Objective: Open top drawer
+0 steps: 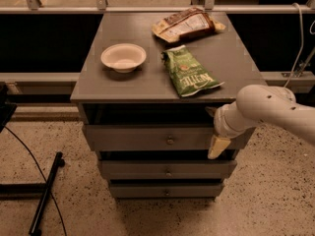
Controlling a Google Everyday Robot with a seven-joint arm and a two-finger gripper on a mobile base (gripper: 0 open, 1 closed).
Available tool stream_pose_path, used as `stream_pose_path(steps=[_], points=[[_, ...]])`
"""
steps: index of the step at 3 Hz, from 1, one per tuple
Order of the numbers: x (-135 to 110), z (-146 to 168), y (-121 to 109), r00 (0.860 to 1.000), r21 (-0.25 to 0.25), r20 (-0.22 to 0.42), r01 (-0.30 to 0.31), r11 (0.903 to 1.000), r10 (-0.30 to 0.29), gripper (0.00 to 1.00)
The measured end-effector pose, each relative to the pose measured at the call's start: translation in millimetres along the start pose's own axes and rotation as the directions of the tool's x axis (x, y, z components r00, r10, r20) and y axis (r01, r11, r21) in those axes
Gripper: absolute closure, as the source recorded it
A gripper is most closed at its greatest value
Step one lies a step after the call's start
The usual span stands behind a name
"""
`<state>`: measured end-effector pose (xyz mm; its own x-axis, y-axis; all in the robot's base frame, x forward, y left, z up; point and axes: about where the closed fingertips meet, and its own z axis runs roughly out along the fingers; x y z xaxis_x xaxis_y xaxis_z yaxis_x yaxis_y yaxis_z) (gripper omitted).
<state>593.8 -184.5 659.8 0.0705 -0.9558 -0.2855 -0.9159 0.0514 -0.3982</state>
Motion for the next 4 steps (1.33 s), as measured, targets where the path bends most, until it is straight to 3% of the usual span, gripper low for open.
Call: stream_pose_path(steps=[2, 4], points=[[6.3, 7.6, 15.7, 0.999, -0.07, -0.007, -0.048, 0.9964, 0.048, 0.24], [2.9, -10.1, 33.5, 1.0, -0.107, -0.017, -0.022, 0.994, 0.02, 0.27]])
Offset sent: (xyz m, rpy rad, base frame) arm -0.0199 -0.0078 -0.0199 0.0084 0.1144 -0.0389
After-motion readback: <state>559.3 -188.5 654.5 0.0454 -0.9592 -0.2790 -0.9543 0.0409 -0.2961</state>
